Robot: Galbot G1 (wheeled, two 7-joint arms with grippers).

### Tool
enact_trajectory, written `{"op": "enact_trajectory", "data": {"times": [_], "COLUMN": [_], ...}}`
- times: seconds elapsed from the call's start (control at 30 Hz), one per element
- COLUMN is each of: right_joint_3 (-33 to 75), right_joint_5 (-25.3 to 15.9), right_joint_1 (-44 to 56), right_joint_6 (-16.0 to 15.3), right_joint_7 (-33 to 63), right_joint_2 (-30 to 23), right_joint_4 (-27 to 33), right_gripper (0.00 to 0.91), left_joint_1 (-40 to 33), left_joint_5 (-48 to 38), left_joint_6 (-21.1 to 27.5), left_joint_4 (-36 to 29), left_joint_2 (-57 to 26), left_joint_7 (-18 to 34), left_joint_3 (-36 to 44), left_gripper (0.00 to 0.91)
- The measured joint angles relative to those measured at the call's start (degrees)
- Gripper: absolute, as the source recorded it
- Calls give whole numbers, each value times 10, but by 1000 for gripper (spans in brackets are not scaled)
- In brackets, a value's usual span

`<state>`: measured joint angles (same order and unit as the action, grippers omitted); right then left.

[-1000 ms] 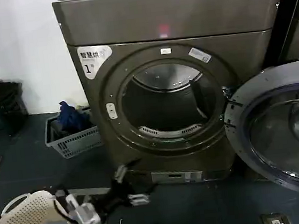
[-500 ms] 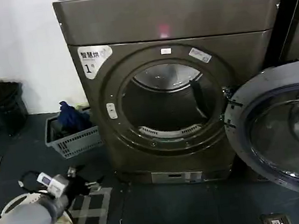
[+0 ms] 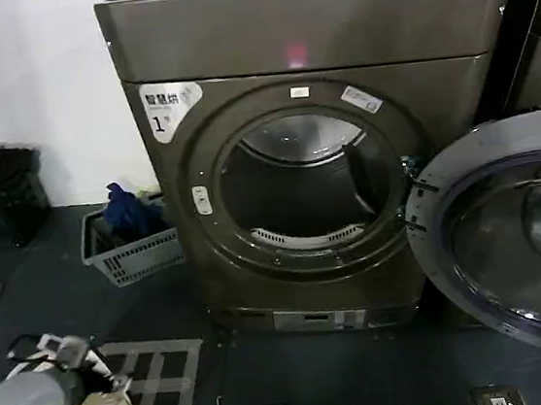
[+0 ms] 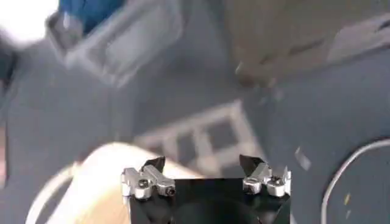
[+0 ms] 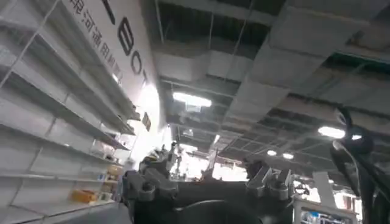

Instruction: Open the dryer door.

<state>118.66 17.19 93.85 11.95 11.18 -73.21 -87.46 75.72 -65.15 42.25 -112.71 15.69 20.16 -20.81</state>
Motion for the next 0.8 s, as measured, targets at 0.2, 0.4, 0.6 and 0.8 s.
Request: {"op": "enact_trajectory", "data": {"times": [0.2,0.4,0.6,0.8], "right_joint_3": [-3,-9,-11,-11], "right_joint_5": [18,31,32,31], "right_joint_1": [4,6,7,7], "right_joint_6": [6,7,24,31], "right_joint_7": [-6,-12,-14,-18], "right_joint_2": [0,0,0,0], "right_joint_4": [4,4,7,12], "right_gripper": [907,907,907,907], "left_joint_1": [5,8,5,-6], "left_joint_5": [-184,-347,-414,-462], "left_joint_6": [0,-1,-1,-1], "left_joint_4": [54,72,93,96], "left_joint_2": [-32,-44,-57,-72], "left_joint_7": [115,217,261,271], "left_joint_3": [16,17,18,19], "left_gripper": [907,907,907,907]}}
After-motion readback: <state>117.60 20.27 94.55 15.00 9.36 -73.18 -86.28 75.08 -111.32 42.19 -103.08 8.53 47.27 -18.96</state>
